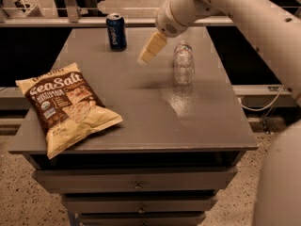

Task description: Move pepsi can near brown chip bag

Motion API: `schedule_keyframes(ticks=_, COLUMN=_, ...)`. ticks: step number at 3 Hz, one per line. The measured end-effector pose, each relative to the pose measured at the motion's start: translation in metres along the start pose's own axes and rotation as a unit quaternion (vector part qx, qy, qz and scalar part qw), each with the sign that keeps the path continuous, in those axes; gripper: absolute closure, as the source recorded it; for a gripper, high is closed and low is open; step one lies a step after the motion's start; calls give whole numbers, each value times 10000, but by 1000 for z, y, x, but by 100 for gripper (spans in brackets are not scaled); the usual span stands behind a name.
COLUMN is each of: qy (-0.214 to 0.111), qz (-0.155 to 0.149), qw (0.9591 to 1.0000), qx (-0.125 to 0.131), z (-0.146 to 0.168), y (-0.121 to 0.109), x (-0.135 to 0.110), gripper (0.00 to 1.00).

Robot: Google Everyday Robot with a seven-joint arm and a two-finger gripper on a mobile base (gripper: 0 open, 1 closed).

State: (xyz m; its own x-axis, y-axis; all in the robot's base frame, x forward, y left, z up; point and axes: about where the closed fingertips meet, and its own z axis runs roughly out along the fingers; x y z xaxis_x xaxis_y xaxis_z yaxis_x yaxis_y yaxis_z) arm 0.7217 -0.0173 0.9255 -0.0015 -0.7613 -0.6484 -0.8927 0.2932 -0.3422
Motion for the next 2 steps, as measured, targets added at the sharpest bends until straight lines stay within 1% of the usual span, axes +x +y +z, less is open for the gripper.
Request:
schedule_keyframes(ticks=1, qy=-345, qz=133, qw=9992, qx=148, z=35, y=-31, x=-17, gripper=0)
schedule_keyframes(ticks=2, qy=-705, qz=251, qw=9970, qx=176, z=66, y=-52, x=-37, gripper=0)
